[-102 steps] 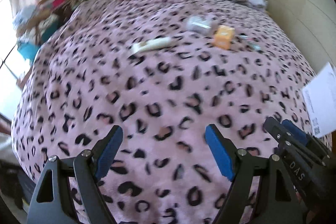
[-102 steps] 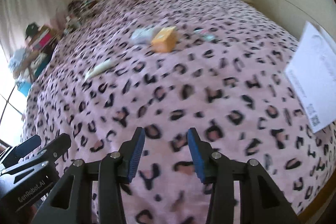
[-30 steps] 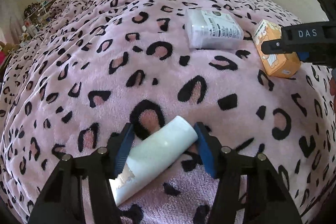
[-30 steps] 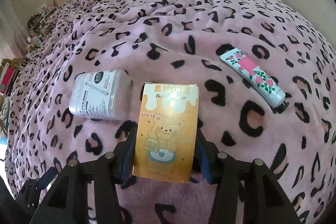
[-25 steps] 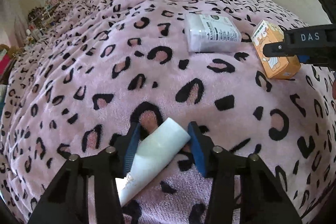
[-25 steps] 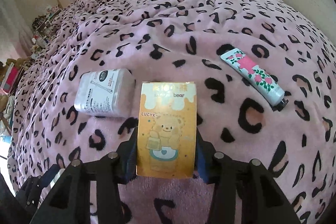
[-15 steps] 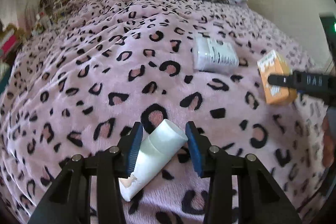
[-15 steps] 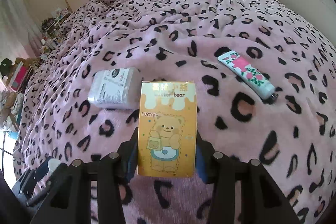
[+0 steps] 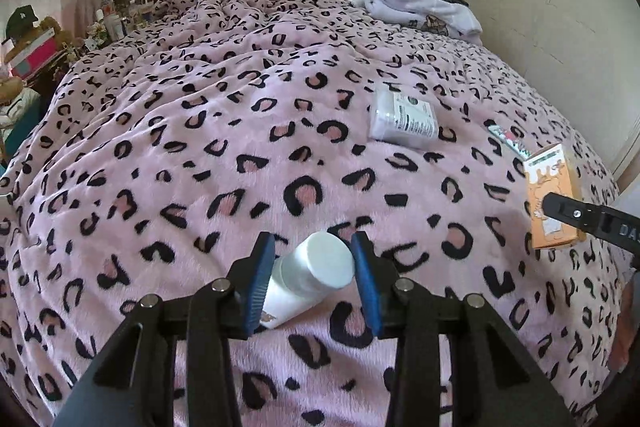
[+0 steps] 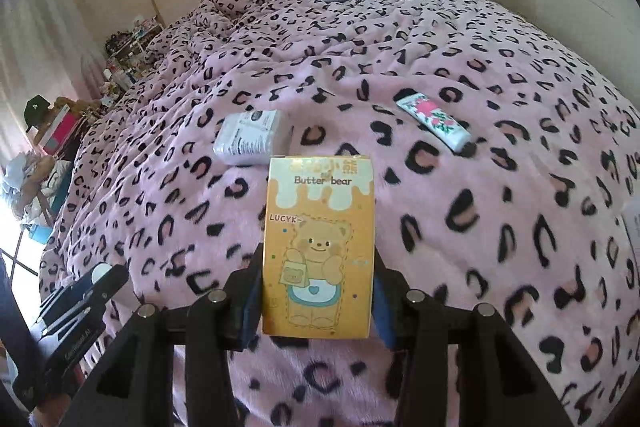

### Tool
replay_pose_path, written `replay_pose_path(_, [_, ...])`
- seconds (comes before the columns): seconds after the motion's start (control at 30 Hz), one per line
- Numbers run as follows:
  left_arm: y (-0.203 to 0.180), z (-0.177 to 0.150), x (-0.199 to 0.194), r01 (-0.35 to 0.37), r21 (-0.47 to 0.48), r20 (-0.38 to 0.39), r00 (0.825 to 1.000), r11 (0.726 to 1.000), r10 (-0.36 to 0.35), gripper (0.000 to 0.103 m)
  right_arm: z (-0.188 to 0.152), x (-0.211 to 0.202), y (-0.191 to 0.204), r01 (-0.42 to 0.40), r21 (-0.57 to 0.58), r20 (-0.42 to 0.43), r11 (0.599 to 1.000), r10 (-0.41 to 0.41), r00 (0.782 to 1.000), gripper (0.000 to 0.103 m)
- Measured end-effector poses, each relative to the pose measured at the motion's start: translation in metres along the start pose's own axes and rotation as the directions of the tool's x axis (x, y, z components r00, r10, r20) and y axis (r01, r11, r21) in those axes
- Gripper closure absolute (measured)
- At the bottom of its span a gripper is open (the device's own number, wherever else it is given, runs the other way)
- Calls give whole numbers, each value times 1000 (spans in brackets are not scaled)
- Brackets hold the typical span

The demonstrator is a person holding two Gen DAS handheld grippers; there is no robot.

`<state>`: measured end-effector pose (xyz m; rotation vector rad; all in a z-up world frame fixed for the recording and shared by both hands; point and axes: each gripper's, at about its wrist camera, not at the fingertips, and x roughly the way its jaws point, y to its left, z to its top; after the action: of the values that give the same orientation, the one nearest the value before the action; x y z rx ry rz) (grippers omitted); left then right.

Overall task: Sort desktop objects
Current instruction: 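Carry the white tube and orange box with both tools to the white paper bag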

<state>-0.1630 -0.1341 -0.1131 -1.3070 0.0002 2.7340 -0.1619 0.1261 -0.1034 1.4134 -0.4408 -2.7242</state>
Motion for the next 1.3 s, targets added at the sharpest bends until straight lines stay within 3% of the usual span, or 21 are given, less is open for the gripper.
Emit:
replay_pose_path(0.37, [-9,-8,3,-80,-10,29,996,997,80,63,-11,-7,-13,-4,15,-18,1000,4,1000,57])
replay_pose_path(0.77, [-3,-11,-51,4,-106,76,997,994,4,73,-12,-33,-9,-29,-4,18,1000,29,999,57])
replay_pose_path(1.07, [-7,-19,-67,21,-112,80,997,993,-12,74,-16,-45,-11,-35,-7,27,999,35,999,57])
replay_pose_path(1.3, [-38,-8,-106,49,-39,119,992,998,-44,74,-16,-70,-14,-47,-11,59,999,47,997,57])
